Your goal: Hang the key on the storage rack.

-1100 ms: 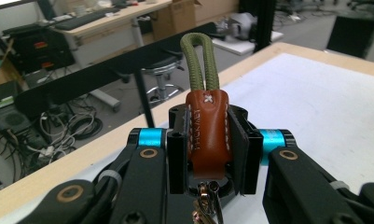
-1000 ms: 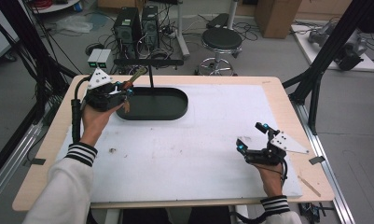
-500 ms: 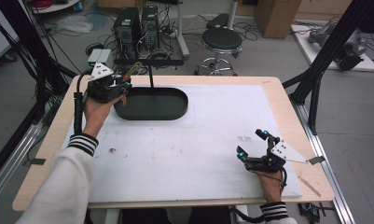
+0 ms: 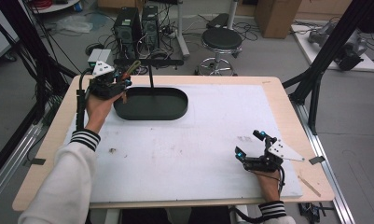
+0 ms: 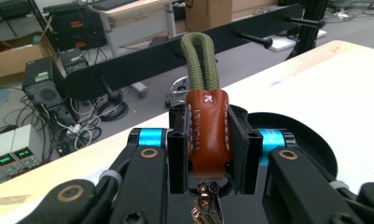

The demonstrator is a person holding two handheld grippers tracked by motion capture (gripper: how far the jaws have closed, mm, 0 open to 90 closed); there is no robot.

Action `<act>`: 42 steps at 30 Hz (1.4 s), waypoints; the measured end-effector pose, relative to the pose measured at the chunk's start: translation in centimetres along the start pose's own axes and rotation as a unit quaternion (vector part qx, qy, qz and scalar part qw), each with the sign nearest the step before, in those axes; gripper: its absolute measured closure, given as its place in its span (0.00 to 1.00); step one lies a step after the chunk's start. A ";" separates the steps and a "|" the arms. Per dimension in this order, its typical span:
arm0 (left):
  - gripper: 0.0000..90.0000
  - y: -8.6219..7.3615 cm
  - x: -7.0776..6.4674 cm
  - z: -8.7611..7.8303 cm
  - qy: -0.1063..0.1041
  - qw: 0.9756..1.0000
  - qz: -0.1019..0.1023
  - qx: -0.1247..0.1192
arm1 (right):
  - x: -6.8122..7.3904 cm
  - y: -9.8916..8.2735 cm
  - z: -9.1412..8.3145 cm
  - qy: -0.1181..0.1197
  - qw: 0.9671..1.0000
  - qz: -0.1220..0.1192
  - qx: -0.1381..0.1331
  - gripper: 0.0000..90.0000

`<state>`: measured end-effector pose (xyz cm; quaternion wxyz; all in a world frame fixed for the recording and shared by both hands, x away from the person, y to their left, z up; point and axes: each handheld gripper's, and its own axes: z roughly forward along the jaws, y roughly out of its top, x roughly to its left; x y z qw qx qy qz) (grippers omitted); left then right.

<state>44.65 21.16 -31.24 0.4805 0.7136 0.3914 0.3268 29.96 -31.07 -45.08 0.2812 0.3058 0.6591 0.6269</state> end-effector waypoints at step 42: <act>0.79 -1.3 -1.1 4.4 0.055 0.994 0.025 0.087 | -0.1 -0.1 0.0 0.003 1.000 0.005 0.003 0.00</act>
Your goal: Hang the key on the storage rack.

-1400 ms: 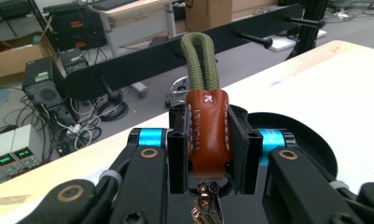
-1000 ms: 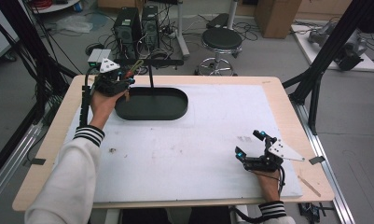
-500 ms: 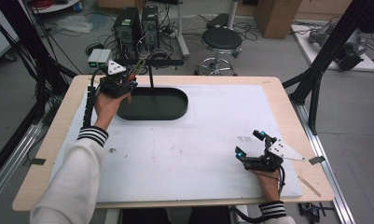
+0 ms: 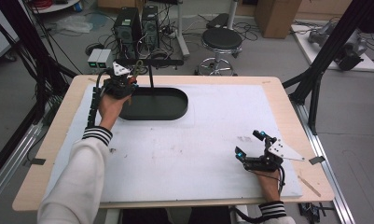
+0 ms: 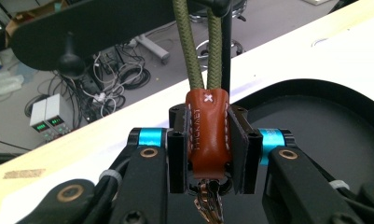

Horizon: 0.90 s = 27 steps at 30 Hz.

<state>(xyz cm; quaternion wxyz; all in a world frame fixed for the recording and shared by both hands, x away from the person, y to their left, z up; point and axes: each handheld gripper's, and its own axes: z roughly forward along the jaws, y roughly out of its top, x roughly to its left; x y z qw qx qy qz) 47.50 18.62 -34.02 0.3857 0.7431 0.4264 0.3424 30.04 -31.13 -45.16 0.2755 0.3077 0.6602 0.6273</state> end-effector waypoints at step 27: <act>0.49 -1.1 1.0 1.5 -0.045 0.998 -0.041 0.029 | 0.0 0.0 0.0 -0.001 1.000 -0.005 0.000 0.00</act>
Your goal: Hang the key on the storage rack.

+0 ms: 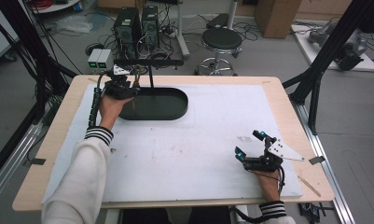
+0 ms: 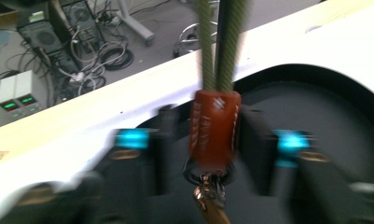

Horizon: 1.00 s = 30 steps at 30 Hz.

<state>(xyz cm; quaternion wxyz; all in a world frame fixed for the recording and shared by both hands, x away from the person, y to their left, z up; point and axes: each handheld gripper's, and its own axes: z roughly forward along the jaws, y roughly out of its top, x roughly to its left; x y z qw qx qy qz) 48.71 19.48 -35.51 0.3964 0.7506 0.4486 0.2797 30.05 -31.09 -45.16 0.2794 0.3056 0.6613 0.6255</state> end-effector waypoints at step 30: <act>0.02 -15.6 0.0 -14.8 -0.153 0.964 0.009 -0.218 | 0.1 0.0 -0.1 -0.003 1.000 0.002 -0.003 0.00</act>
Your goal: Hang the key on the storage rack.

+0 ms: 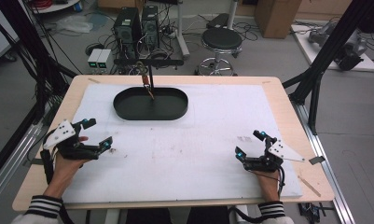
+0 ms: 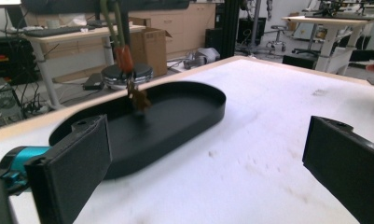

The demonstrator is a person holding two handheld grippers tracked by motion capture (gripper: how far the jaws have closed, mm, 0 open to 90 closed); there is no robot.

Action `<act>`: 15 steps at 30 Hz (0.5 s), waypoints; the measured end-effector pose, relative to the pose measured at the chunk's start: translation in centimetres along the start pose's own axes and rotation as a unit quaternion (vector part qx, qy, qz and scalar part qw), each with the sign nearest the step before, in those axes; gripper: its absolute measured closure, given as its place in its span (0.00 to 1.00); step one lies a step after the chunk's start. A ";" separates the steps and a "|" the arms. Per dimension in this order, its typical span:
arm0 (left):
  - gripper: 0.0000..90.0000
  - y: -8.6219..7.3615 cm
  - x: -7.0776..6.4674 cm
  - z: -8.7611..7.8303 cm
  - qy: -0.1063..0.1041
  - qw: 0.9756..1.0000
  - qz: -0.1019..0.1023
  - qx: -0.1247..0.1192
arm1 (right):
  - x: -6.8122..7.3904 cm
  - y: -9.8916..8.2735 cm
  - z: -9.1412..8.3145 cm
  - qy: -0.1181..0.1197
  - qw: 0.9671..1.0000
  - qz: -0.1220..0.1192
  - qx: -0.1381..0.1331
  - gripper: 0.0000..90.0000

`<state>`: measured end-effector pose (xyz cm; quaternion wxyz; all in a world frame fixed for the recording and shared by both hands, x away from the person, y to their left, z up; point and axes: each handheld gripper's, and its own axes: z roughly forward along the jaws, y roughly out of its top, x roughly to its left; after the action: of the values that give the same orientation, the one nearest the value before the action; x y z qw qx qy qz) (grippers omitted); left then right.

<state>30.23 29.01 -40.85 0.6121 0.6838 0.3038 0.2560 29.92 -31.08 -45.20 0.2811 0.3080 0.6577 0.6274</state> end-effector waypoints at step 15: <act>0.02 -4.7 -1.7 -2.6 0.018 0.999 0.003 -0.039 | 0.1 0.0 -0.1 -0.002 1.000 -0.003 -0.001 0.00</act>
<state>26.72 29.90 -45.13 0.6321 0.6551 0.3027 0.2821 29.82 -31.07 -45.22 0.2850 0.3068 0.6572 0.6267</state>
